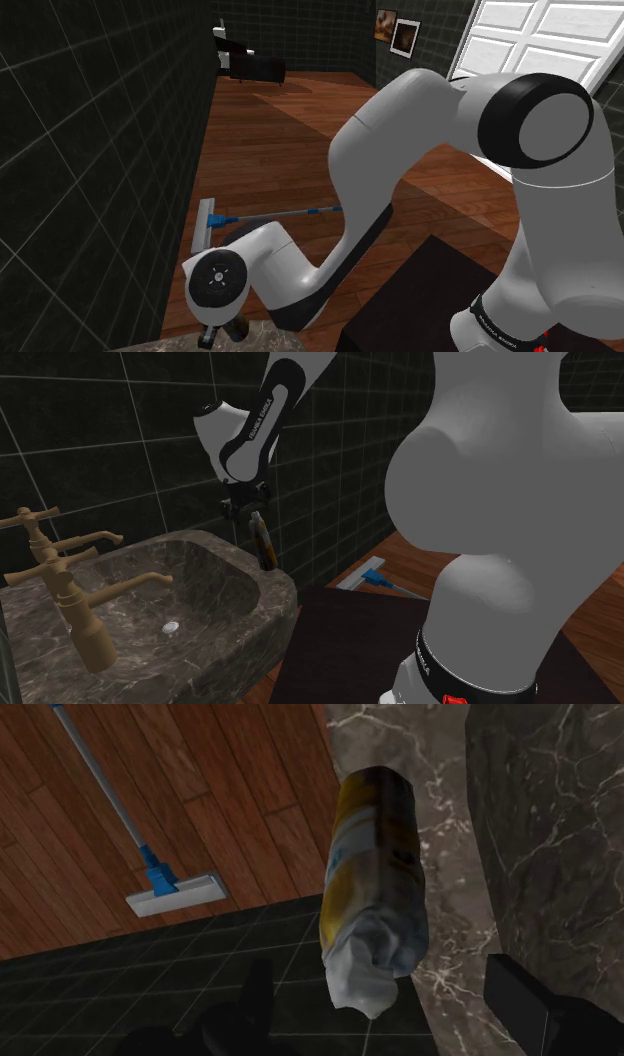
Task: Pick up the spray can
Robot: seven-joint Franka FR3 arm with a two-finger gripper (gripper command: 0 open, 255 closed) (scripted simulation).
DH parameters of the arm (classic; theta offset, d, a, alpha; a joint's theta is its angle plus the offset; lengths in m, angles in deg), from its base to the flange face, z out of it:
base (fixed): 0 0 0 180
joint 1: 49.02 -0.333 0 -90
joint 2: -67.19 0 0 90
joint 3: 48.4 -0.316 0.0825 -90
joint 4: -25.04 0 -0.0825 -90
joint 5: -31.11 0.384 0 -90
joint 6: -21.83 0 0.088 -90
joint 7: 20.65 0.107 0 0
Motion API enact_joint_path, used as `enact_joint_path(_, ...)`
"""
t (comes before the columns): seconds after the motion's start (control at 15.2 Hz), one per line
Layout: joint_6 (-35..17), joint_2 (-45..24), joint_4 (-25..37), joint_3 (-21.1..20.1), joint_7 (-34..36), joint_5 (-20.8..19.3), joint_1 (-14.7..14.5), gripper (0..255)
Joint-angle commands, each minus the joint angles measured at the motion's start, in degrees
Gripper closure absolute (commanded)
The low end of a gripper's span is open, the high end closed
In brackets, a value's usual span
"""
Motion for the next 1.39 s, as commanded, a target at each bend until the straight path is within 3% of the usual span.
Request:
enact_joint_path(0.0, -0.06, -0.22, 0.12, 0.11, 0.16, -0.19, -0.11, 255)
enact_joint_path(0.59, -0.08, -0.17, 0.06, 0.10, 0.17, -0.19, -0.08, 255)
enact_joint_path(1.32, 3.22, 6.17, -1.05, -3.72, -5.85, 6.63, 2.74, 255)
